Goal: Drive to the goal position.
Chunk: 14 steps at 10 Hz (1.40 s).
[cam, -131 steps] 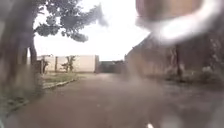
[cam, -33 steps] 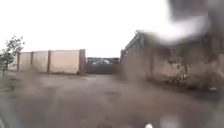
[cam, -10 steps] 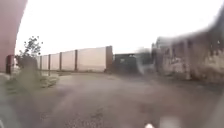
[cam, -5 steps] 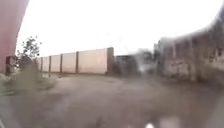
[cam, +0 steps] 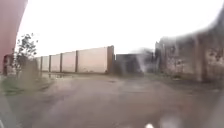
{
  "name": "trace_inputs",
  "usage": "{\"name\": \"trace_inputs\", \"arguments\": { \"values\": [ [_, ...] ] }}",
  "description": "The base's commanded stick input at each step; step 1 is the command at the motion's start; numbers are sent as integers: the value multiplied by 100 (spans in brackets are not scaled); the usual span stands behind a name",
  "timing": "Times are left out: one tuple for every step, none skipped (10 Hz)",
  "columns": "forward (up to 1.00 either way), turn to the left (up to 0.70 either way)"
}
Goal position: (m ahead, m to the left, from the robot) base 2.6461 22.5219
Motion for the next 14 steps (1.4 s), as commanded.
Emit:
{"name": "trace_inputs", "arguments": {
  "values": [
    [50,2],
    [50,2],
    [50,2],
    [50,2],
    [50,2],
    [50,2],
    [50,2],
    [50,2],
    [50,2],
    [50,2],
    [50,2],
    [50,2],
    [50,2],
    [50,2]
  ]
}}
